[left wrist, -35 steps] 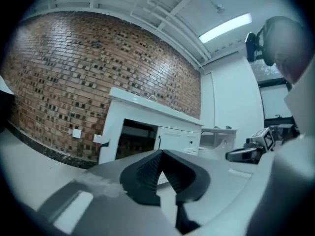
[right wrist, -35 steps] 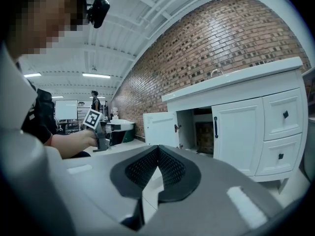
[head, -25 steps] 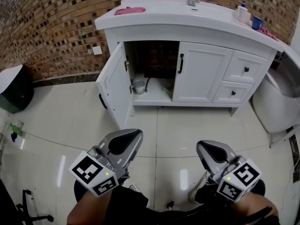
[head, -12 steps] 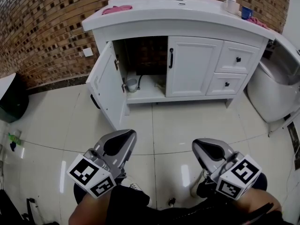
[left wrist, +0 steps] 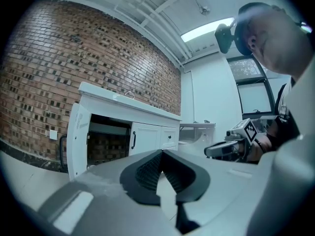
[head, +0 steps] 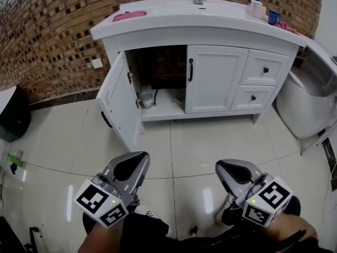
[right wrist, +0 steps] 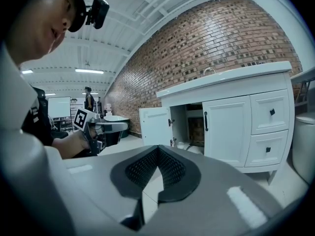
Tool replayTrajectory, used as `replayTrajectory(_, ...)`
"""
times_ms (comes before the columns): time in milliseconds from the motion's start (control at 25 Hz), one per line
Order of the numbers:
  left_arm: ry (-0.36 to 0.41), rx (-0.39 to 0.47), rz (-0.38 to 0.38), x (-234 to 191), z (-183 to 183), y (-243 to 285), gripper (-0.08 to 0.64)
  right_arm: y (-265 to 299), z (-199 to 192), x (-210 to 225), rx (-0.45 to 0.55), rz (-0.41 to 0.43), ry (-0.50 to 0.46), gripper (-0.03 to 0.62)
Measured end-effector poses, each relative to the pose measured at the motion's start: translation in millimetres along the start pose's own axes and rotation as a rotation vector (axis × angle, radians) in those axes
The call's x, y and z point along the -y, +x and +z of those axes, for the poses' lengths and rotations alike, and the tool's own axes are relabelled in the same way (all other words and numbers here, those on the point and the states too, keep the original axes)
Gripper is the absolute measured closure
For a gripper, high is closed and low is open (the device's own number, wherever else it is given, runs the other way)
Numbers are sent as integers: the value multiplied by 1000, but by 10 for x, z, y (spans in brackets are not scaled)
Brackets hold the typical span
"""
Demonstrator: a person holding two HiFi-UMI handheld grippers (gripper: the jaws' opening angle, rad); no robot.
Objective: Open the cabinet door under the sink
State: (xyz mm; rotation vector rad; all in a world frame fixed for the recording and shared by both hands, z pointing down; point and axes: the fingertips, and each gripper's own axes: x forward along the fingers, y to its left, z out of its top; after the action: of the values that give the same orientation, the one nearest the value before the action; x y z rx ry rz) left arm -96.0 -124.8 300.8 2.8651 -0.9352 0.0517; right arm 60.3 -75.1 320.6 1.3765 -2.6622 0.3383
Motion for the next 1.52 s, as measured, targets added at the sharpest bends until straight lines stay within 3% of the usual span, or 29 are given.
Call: replayTrajectory(1520,0,1,29,-58,9,-23,555,24,-13,-87,-19,36,-16,584)
